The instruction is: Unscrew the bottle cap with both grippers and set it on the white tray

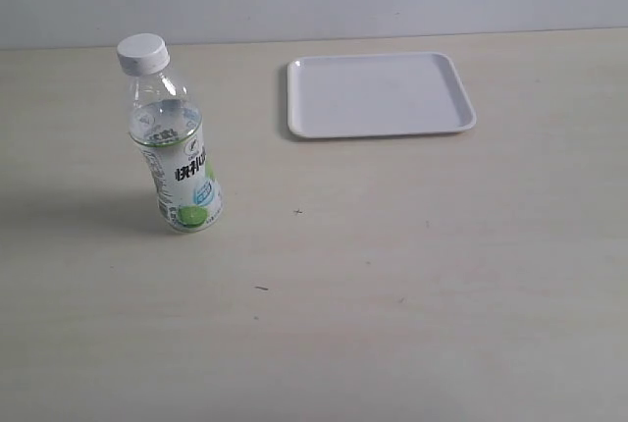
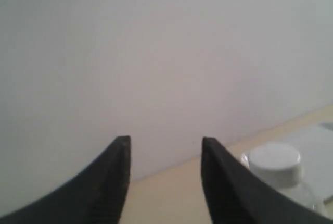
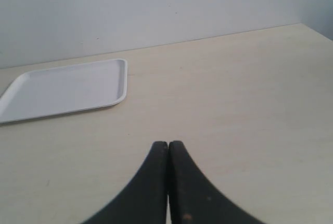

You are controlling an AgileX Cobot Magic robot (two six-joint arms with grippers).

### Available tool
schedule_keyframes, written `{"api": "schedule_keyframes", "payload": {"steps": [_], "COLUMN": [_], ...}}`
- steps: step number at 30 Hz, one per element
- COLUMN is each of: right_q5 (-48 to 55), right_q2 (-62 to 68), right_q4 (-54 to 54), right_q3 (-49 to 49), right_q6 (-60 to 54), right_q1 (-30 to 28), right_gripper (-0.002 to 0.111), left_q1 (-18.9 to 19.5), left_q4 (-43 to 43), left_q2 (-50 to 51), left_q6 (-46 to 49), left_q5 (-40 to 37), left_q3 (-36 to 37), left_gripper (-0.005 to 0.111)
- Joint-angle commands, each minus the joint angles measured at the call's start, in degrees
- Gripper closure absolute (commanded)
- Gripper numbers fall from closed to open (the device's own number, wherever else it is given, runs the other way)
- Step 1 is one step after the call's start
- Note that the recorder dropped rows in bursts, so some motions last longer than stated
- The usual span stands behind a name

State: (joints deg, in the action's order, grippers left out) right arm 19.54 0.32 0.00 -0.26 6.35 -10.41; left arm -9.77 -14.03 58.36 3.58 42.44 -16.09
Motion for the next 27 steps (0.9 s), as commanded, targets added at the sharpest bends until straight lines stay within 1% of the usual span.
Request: {"api": "schedule_keyframes", "payload": {"steps": [1,3,5,9,13,17,19,22,23,27], "right_q5": [-0.39,-0.39,-0.39,-0.39,-0.39,-0.39,-0.39,-0.39,-0.39,-0.39], "right_q2": [-0.32,-0.32,-0.32,-0.32,-0.32,-0.32,-0.32,-0.32,-0.32,-0.32], "right_q4": [0.00,0.00,0.00,0.00,0.00,0.00,0.00,0.00,0.00,0.00], "right_q3": [0.26,0.26,0.26,0.26,0.26,0.26,0.26,0.26,0.26,0.26], "right_q6": [-0.08,-0.08,-0.08,-0.08,-0.08,-0.08,-0.08,-0.08,-0.08,-0.08], "right_q1": [-0.27,-0.27,-0.27,-0.27,-0.27,-0.27,-0.27,-0.27,-0.27,-0.27], "right_gripper": [0.108,0.108,0.108,0.108,0.108,0.108,0.108,0.108,0.108,0.108], "left_q1": [0.09,0.09,0.09,0.09,0.09,0.09,0.09,0.09,0.09,0.09], "left_q4": [-0.05,0.04,0.04,-1.09,-4.45,-13.18,-17.35,-18.85,-18.66,-15.90], "left_q2": [13.62,20.17,21.97,22.38,22.38,22.38,22.38,22.38,22.38,22.38], "left_q6": [1.93,2.42,2.42,1.62,-5.83,-10.03,-10.15,-10.03,-10.03,-10.29], "left_q5": [6.21,12.22,13.54,13.12,11.21,10.85,10.96,10.74,10.46,10.32], "left_q3": [-0.24,-0.24,-0.24,-0.09,0.66,0.76,0.76,0.76,0.76,0.76], "left_gripper": [0.041,0.032,0.031,0.031,0.031,0.031,0.031,0.030,0.028,0.015]}}
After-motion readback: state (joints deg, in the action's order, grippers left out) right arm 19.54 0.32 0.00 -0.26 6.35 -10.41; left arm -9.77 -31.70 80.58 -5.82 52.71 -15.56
